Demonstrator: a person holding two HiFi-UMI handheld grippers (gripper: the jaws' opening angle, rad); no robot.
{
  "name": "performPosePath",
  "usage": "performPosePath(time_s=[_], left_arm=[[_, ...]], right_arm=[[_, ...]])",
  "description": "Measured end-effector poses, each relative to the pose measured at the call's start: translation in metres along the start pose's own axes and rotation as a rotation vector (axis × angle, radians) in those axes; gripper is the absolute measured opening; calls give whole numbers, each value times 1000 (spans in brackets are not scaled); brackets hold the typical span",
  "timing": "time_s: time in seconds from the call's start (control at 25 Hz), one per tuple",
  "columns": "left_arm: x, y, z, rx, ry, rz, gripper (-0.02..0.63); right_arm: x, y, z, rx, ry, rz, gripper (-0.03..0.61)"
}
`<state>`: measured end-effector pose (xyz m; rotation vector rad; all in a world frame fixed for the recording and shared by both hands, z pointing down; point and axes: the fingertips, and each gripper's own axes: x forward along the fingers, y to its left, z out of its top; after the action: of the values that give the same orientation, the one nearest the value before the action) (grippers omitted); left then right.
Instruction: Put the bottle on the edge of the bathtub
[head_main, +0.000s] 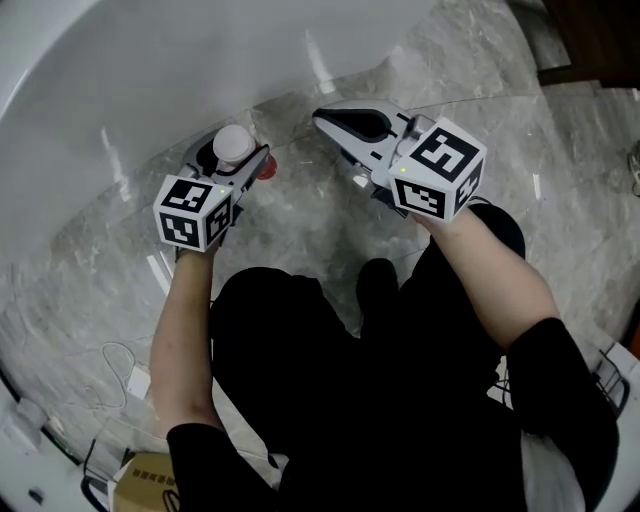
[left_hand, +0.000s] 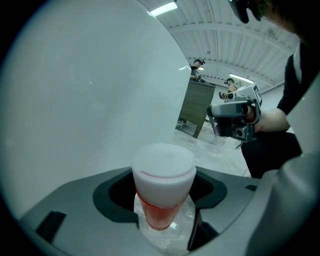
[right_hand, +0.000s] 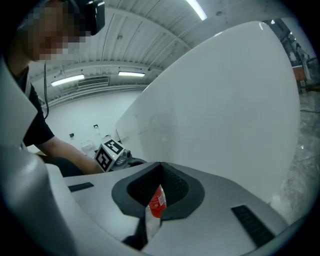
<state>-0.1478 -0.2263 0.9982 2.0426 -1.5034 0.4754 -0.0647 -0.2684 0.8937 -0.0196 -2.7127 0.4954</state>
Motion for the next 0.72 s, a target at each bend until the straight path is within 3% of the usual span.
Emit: performPosePath(time_s=[0.16, 0.32, 0.48, 0.72], left_arm=[[12, 8, -16, -1, 30, 10, 297], [28, 20, -38, -13, 74, 27, 298], [34, 35, -64, -16, 114, 40, 298], [51, 41, -78, 52, 151, 58, 298]], right_arm=[[3, 8, -7, 7, 17, 22, 28], [2, 11, -9, 94, -18, 80, 28], [8, 20, -19, 88, 15, 84, 28], [10, 18, -38, 88, 68, 87, 28]])
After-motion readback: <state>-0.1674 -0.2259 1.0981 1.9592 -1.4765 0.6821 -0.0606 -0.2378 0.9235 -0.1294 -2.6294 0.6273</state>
